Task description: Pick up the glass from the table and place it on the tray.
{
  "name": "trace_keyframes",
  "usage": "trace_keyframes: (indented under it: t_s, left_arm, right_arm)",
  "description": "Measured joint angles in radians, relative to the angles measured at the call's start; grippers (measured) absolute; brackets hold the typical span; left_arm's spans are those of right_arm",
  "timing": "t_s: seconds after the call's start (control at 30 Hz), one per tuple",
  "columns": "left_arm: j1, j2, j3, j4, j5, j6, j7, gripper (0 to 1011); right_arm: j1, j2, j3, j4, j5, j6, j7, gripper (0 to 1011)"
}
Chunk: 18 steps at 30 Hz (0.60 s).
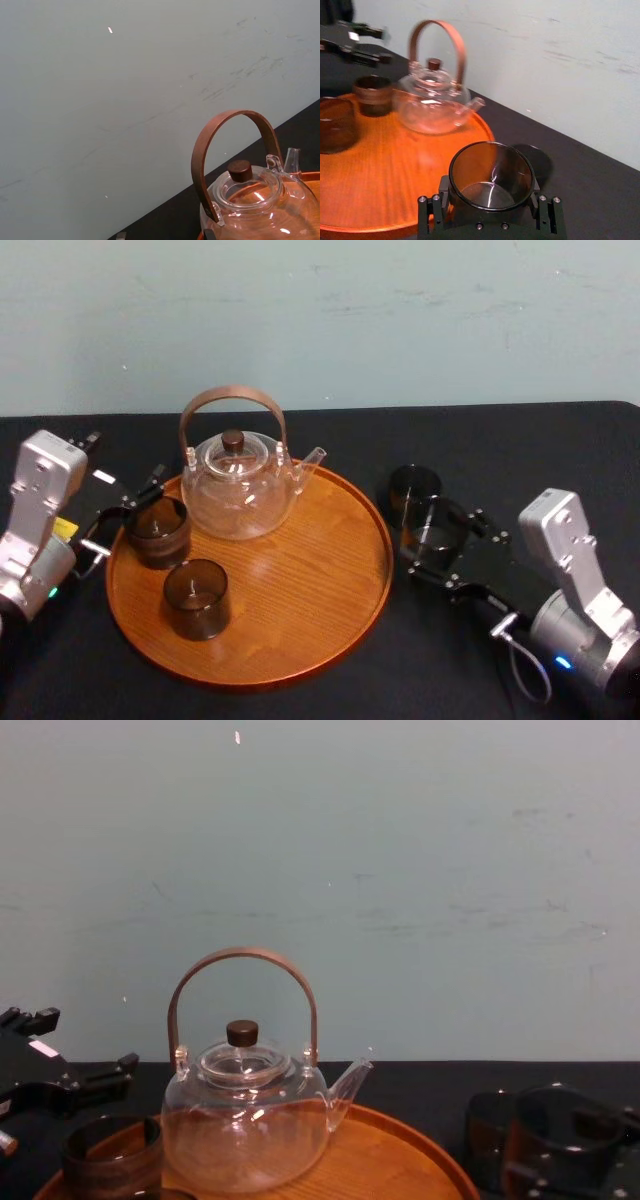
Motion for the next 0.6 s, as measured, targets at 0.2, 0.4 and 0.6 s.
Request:
trace_keyframes:
  t_s: [0.2,0.4,0.6]
  left_arm:
    - [0.0,0.0,0.0,0.0,0.0,0.0,0.0,1001]
    - [0.0,0.0,0.0,0.0,0.0,0.0,0.0,1002]
    - [0.0,0.0,0.0,0.0,0.0,0.0,0.0,1001]
  right_arm:
    - [0.012,-0.019,-0.037,-0.008,-0.004,0.0,0.04,917]
    - [0.043,-0.037,-0.078,0.013,-0.012,0.001,0.065,917]
    - [0.083,-0.063,-0.121,0.052,-0.019,0.0,0.085,917]
